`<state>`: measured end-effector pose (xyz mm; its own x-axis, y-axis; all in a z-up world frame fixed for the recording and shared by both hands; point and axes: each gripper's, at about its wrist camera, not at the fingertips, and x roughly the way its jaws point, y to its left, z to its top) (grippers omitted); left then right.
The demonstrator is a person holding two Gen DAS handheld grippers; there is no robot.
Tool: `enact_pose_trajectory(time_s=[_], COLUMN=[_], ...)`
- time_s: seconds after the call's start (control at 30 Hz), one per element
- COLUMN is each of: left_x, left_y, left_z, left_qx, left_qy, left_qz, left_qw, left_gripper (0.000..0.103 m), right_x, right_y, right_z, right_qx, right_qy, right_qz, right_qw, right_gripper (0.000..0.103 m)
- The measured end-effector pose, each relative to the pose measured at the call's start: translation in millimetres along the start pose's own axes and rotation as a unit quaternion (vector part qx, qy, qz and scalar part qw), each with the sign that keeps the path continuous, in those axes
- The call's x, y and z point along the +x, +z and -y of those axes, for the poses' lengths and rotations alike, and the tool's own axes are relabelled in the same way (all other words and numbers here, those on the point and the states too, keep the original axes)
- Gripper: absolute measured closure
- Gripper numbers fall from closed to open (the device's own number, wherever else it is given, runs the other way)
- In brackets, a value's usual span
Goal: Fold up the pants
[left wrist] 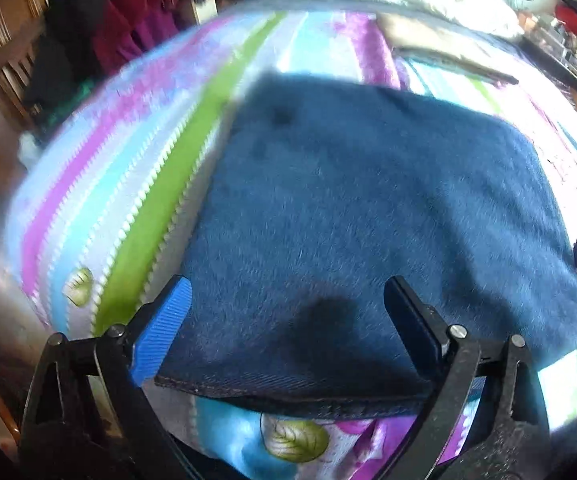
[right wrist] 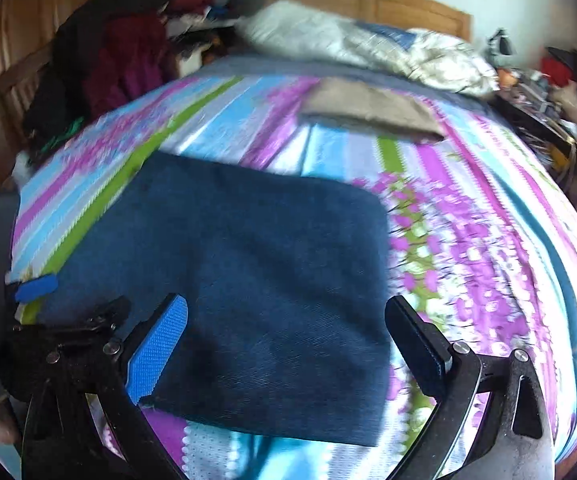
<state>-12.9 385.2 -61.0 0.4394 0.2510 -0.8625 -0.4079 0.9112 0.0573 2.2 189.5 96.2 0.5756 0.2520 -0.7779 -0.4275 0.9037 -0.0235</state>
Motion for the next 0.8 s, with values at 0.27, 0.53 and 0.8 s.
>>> enact_pose_trajectory(time_s=[0.27, 0.53, 0.8], left_x=[19, 21, 23], left_y=[-9, -9, -8], left_z=[-5, -3, -3], left_qx=[-0.010, -0.011, -0.015], left_qy=[-0.025, -0.014, -0.007], left_qz=[-0.024, -0.028, -0.032], left_qw=[0.9993, 0.9995, 0.9994], left_gripper=[0.000, 0.000, 0.000], right_x=[50, 52, 52], right_y=[-24, -27, -23], right_z=[1, -4, -8], right_qx=[-0.047, -0.037, -0.036], right_qy=[0.026, 0.011, 0.013], right_qz=[-0.053, -0.040, -0.037], right_qw=[0.997, 0.998, 0.999], right_gripper=[0.000, 0.000, 0.000])
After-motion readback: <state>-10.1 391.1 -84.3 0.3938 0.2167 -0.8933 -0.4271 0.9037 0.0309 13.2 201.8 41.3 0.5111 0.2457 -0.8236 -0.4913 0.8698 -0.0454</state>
